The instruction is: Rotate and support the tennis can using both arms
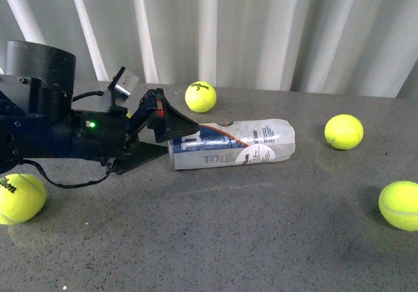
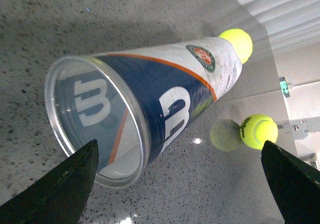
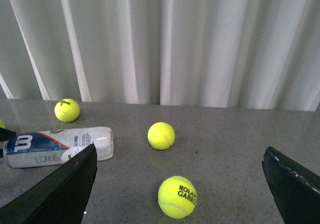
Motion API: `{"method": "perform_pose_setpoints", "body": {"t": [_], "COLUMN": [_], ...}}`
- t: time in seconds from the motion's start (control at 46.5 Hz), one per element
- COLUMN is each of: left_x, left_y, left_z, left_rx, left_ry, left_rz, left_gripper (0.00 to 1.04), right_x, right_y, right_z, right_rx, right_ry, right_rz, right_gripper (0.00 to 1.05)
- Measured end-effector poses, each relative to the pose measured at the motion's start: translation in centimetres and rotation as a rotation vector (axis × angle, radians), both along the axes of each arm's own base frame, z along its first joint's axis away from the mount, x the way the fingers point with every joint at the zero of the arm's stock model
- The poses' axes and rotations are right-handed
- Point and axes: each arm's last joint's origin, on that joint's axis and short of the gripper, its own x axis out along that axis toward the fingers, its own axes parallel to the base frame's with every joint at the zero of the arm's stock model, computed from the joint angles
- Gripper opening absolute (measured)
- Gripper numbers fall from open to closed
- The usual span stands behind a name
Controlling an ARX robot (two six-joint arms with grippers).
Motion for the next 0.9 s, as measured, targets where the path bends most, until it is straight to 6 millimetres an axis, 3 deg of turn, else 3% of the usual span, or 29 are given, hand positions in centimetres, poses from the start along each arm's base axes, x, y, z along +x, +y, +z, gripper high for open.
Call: {"method": "perform_pose_setpoints", "body": {"t": [0.387,0.516,0.667,0.904], "left_x": [0.0,-0.1,0.1,-0.8], "left_y": [-3.5,-4.0,-3.8,-3.3], "left_z": [-1.6,-1.7,-1.3,-1.3], "left_rx": [-0.08,-0.112,-0.183,-0.23], "left_ry": [0.054,0.07,0.074,0.095], "left_rz": [-0.04,-0.03,0.0,0.005], "left_gripper": [0.97,0.76,0.44,0.09], "right_x": [0.0,0.0,0.0,0.0], "right_y": [0.0,0.0,0.0,0.0], "right_z": [0.0,0.0,0.0,0.0], "right_rx": [0.0,0.0,0.0,0.0], "right_ry": [0.0,0.0,0.0,0.0], "right_rz": [0.0,0.0,0.0,0.0], "right_gripper": [0.98,0.98,0.98,0.98]}}
